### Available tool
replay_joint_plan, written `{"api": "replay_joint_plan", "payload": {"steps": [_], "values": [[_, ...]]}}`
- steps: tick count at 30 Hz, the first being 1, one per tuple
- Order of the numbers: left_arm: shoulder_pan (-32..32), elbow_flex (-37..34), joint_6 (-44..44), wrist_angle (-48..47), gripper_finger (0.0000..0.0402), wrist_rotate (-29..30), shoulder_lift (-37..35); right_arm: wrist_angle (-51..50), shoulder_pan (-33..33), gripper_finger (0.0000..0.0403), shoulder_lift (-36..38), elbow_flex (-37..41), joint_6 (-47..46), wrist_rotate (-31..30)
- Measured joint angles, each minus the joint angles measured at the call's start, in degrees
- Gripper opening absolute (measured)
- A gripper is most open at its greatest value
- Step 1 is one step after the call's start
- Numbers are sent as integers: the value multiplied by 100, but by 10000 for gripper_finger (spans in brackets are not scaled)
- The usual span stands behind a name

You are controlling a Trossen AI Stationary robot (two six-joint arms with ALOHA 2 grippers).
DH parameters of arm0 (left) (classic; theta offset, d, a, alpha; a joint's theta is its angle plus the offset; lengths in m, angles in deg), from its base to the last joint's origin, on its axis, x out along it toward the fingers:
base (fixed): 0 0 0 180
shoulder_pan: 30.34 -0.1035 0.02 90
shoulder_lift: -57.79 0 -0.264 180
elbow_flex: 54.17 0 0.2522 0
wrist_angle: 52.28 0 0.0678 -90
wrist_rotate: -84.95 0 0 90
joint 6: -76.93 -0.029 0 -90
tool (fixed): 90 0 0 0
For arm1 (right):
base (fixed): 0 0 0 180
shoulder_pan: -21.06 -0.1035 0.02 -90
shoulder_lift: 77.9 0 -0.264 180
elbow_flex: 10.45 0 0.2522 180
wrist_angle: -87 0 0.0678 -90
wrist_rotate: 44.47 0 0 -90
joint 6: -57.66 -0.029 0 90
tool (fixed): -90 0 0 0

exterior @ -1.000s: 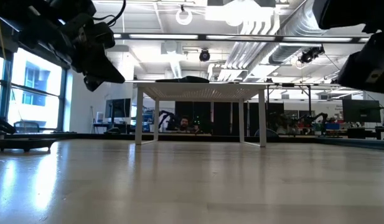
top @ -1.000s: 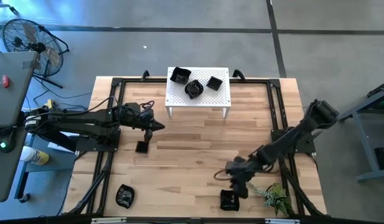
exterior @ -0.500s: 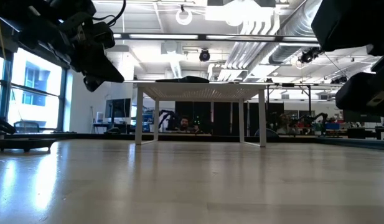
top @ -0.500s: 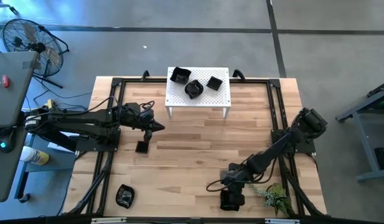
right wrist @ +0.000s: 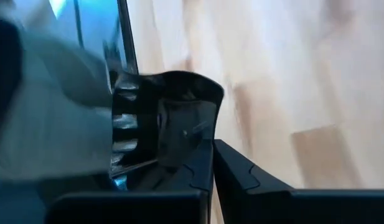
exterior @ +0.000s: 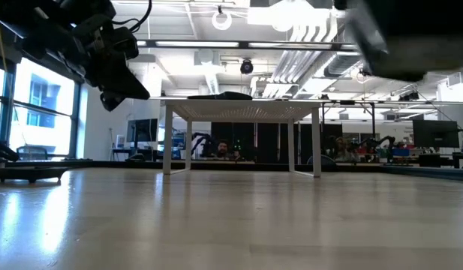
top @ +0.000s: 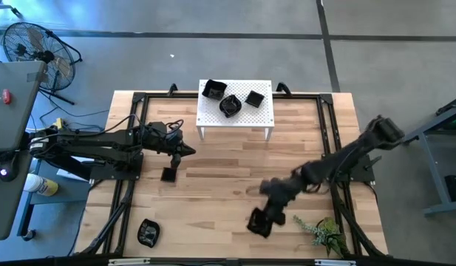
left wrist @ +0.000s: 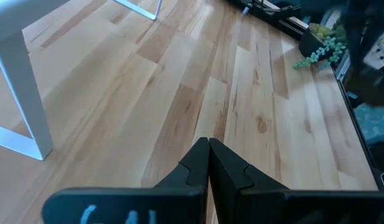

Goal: Pick & Place Mini shaped plates
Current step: Stack the black distorted square plate on top of the black distorted square plates on the shelf

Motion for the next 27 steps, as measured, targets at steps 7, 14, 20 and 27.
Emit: {"api": "replay_joint_plan", "payload": {"steps": [7,14,20,27], "values": [[-2,-2,1,41,4,54,0,-866,1788,6,1126,-699,286,-193],[-2,-2,-8,48,4,326,0,-2713,4280,6,306,-3230,2079,399],[-2,-2,-29,46,4,442,0,-3325,5651,6,-1399,-5342,3512,1128],[-2,-2,-15,44,4,597,0,-3419,6354,6,-3173,-7213,4082,1705]]}}
